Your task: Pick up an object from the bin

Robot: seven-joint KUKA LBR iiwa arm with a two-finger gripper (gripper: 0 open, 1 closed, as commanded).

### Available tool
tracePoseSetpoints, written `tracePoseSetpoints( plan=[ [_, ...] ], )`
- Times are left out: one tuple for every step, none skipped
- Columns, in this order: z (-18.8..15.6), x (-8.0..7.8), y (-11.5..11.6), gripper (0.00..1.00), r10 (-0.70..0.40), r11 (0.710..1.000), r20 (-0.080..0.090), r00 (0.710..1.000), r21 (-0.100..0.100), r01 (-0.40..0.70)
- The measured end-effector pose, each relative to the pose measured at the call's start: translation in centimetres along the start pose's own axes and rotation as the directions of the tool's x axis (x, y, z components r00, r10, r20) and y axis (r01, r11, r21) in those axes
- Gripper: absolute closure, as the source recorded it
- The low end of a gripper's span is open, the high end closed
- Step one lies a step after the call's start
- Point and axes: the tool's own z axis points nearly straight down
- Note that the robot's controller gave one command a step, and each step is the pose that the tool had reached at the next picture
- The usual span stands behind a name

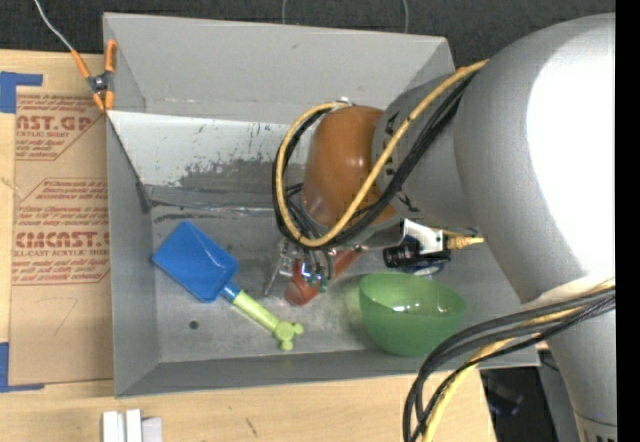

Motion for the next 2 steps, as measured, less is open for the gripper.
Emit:
tracePoseSetpoints(
  plan=[
    [-0.08, 1.02, 0.58, 0.00, -0.110, 0.994, -0.001, 0.994, 0.002, 0.110],
    [-0.08, 0.98, 0.58, 0.00, -0.108, 0.994, -0.001, 0.994, 0.001, 0.108]
  ],
)
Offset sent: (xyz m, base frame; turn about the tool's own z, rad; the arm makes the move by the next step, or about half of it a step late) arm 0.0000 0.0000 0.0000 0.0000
